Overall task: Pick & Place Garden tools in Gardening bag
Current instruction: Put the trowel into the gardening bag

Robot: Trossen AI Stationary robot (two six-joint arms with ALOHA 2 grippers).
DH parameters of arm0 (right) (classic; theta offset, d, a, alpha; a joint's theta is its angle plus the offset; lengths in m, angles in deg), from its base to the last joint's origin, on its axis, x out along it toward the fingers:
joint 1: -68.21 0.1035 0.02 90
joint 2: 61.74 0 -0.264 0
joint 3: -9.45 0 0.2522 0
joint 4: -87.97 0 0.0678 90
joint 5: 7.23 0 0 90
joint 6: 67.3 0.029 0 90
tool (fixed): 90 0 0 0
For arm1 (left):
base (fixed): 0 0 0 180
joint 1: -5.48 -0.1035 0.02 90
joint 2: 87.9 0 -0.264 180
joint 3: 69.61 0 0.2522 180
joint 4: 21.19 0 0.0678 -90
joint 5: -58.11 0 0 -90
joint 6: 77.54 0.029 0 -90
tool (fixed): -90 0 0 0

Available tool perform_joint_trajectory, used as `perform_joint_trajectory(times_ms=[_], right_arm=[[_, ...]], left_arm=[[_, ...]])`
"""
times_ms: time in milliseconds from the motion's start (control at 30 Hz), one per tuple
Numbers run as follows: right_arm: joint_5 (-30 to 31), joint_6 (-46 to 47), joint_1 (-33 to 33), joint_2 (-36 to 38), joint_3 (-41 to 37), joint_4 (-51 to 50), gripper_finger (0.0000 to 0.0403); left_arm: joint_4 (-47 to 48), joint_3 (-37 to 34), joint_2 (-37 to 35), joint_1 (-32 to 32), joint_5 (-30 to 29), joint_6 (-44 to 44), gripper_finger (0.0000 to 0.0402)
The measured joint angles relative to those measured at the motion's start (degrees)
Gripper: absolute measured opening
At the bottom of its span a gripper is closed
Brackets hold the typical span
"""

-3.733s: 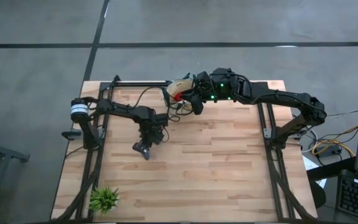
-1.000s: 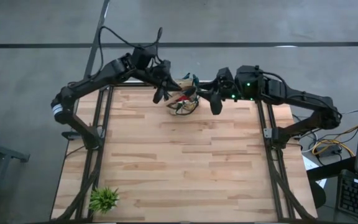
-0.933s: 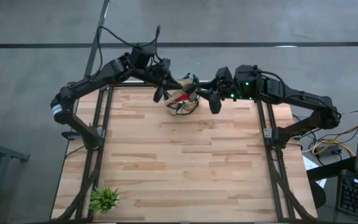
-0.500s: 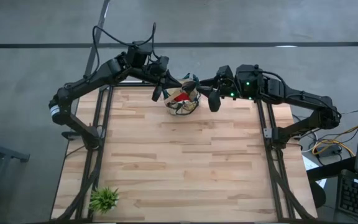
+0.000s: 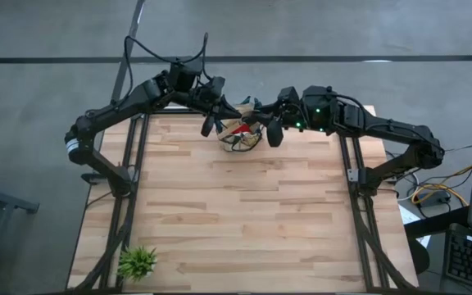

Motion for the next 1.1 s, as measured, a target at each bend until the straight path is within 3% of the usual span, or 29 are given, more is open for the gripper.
perform_joint_trajectory(times_ms=[433, 833, 1100], right_arm=[[-1.78, 0.22, 0.02, -0.18, 0.00, 0.28, 0.0014], [-1.94, 0.24, 0.00, -0.10, 0.02, -3.92, 0.0008], [0.58, 0.74, -0.02, -0.08, 0.00, -11.50, 0.0008]], left_arm=[[-0.01, -0.09, 0.00, 0.00, -0.17, 0.21, 0.0002], [0.09, -0.18, 0.07, -0.59, -0.13, -3.66, 0.0014], [0.87, -0.18, -0.02, -1.49, -0.21, -5.80, 0.0073]])
